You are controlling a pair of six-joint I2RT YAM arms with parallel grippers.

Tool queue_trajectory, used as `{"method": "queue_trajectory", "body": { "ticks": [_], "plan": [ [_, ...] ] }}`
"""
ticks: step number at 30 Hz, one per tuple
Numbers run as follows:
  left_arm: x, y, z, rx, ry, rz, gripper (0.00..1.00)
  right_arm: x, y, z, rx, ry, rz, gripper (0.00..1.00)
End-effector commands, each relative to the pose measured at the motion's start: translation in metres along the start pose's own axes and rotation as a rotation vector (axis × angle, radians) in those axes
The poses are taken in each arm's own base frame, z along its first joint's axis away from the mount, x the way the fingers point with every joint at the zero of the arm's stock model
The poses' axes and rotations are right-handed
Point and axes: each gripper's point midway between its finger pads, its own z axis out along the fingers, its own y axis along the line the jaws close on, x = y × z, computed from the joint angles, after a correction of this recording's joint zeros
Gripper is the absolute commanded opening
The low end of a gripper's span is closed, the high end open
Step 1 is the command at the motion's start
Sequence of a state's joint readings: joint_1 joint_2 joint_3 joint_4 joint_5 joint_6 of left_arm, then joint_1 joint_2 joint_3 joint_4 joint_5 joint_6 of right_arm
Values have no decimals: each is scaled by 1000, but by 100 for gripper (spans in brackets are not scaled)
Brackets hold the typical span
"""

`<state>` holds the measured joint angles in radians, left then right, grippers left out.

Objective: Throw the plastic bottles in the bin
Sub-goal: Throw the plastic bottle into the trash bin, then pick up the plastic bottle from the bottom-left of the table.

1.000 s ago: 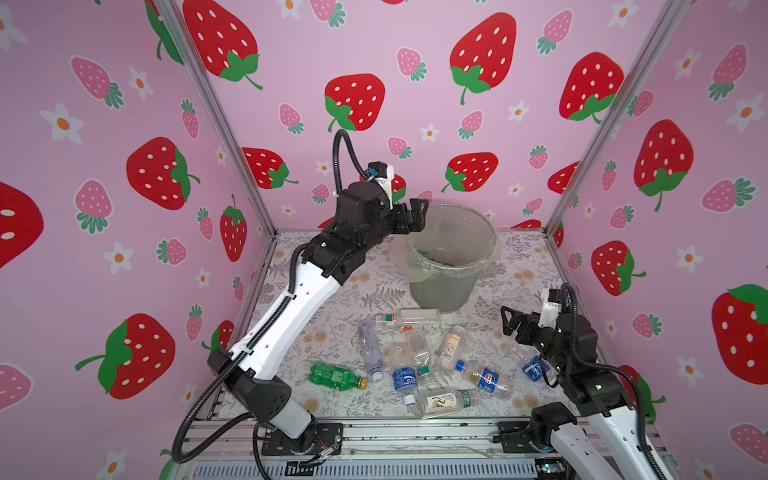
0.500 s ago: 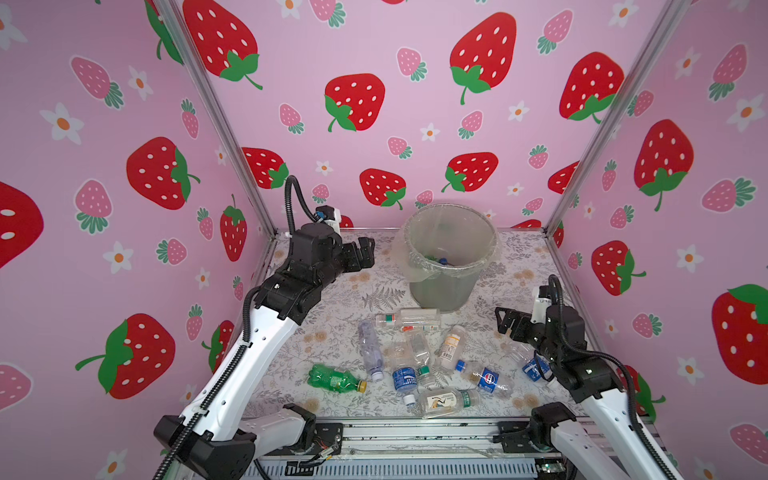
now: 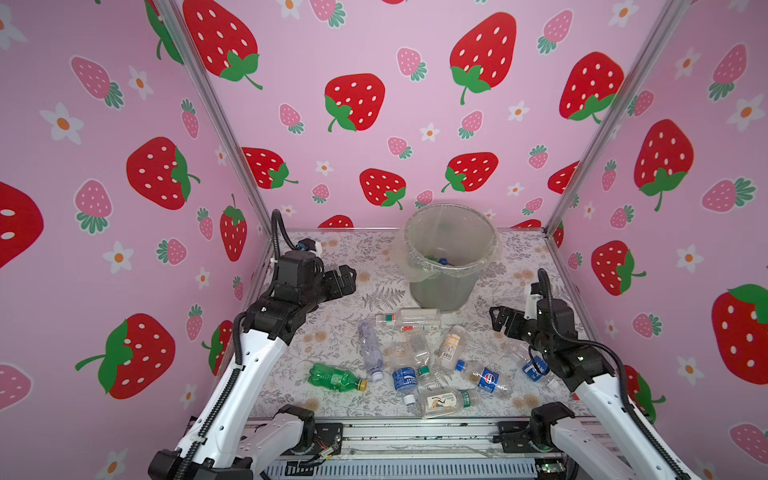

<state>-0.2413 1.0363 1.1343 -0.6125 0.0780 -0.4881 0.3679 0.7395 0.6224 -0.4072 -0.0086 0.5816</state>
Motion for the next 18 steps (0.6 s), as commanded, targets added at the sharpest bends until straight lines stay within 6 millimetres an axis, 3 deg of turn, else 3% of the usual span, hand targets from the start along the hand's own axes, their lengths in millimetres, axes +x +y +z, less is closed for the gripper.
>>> {"method": "queue_trajectory", "body": {
  "ticks": [1,3,8,18],
  "plan": [
    [18,21,-6,-87,38,-89,99,1,-1,1,14,3,13,99],
    [29,41,-9,-185,47,-176,99,-1,-2,-1,23,-7,7,99],
    [55,70,-17,-313,67,-299,99,-3,-3,-7,28,-24,-3,99],
    [102,106,-39,-461,52,-599,99,-2,-13,-14,69,-42,-18,99]
  ]
}}
